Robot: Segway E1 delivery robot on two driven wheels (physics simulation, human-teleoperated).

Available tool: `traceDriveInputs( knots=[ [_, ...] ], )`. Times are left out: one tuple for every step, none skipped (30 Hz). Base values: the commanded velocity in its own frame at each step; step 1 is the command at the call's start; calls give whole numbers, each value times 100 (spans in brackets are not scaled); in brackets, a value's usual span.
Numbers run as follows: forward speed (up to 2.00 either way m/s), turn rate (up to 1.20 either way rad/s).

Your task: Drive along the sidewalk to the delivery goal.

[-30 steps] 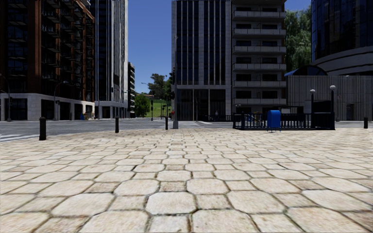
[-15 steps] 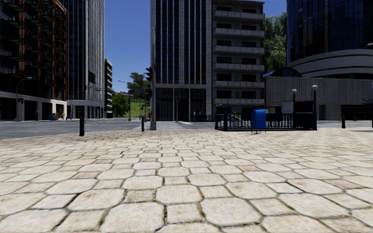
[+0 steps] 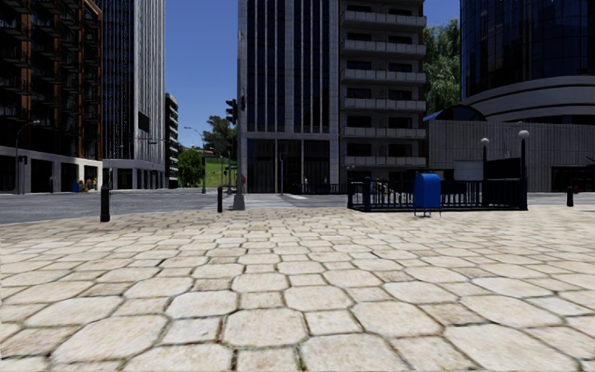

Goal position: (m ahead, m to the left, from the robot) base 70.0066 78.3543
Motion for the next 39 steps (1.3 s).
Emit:
traceDriveInputs(
  knots=[
    [200, 0],
    [200, 0],
    [200, 0],
    [200, 0],
    [200, 0],
    [200, 0],
    [200, 0],
    [200, 0],
    [200, 0],
    [200, 0],
    [200, 0],
    [200, 0],
    [200, 0],
    [200, 0],
    [200, 0],
    [200, 0],
    [200, 0],
    [200, 0],
    [200, 0],
    [200, 0],
    [200, 0],
    [200, 0],
    [200, 0],
    [200, 0],
    [200, 0],
    [200, 0],
    [200, 0],
    [200, 0],
    [200, 0],
    [200, 0],
    [200, 0],
    [200, 0],
    [200, 0],
    [200, 0],
    [200, 0],
    [200, 0],
    [200, 0],
    [200, 0],
    [200, 0]
  ],
)
